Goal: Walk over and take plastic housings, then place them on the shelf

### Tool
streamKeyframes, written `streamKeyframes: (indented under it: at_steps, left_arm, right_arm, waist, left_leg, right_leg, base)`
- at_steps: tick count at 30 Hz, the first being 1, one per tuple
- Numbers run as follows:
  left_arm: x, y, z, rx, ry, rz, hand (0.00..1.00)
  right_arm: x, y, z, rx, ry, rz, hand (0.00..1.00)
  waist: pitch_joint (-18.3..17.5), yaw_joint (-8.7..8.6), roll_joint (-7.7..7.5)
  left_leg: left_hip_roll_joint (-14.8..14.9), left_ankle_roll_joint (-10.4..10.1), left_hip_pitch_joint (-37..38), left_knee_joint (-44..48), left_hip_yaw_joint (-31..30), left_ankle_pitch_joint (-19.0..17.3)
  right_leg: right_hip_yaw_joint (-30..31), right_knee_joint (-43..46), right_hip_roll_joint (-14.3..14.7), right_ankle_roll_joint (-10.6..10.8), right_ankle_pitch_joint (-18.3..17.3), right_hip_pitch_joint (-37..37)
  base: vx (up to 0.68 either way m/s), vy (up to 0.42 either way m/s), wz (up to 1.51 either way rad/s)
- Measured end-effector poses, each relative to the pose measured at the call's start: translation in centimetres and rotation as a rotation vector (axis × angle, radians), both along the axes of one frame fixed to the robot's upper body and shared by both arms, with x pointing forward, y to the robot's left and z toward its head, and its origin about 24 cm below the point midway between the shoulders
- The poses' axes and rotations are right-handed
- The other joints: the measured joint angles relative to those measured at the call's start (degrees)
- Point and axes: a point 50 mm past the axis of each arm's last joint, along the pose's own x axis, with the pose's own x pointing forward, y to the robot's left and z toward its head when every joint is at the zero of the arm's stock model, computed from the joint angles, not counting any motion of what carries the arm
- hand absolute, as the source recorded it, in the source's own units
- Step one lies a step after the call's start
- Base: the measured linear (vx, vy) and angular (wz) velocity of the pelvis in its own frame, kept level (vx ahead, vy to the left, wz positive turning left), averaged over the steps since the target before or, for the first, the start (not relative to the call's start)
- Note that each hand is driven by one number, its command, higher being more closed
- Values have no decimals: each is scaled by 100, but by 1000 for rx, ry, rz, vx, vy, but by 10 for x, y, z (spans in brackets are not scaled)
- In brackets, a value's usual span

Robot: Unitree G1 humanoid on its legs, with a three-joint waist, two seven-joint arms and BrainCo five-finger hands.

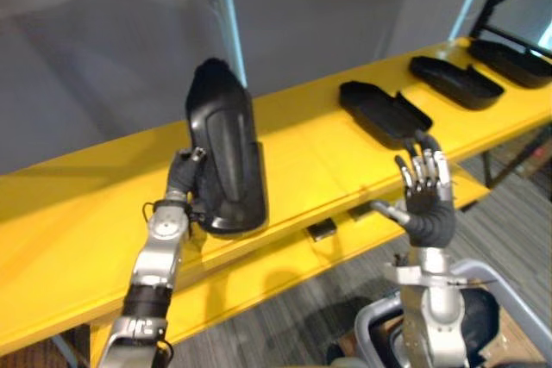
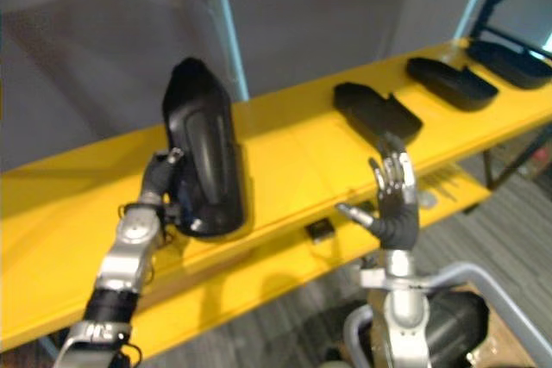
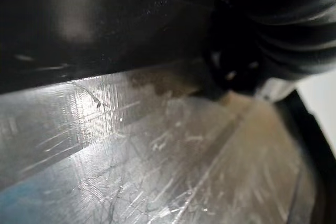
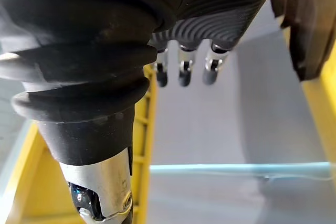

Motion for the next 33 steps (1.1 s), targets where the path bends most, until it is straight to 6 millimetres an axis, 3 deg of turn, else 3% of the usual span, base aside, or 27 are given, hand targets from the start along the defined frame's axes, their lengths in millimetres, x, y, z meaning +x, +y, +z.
streamKeyframes:
  at_steps: [4,9,13,21,22,33]
  left_arm:
    - [15,20,-1,-54,105,86,100]
    - [13,26,-24,-138,255,126,100]
    - [7,25,-45,-181,351,147,100]
    - [7,28,-46,-162,410,202,100]
    - [7,28,-48,-161,421,214,0]
    - [12,28,-43,-136,439,209,0]
  right_arm:
    - [-5,10,-13,49,97,114,0]
    - [-9,19,-22,70,162,176,0]
    - [-10,18,-22,49,173,177,0]
    - [-11,19,-16,43,155,178,0]
    - [-11,19,-16,44,159,176,0]
    - [-10,17,-17,39,177,162,0]
  waist:
    - [58,-203,125]
    - [70,-372,331]
    - [75,-446,331]
    - [80,-503,330]
    - [82,-506,327]
    - [121,-535,297]
  left_leg:
    - [-8,2,11,-15,201,1]
    - [36,-24,101,-97,399,19]
    - [53,-37,88,-110,474,41]
    - [41,-37,118,-94,539,42]
    - [41,-37,125,-94,552,42]
    - [22,-37,100,-114,543,41]
  right_leg:
    - [165,0,39,7,51,-91]
    - [355,2,91,-17,80,-140]
    - [438,6,116,-37,93,-208]
    - [484,21,104,-39,91,-207]
    - [497,20,106,-40,90,-207]
    - [486,4,88,-23,105,-208]
  base:
    - [-56,-9,-22]
    - [-24,-18,-18]
    - [-16,-12,-10]
    - [-15,-7,-3]
    - [-37,-19,-5]
    - [-16,-10,0]
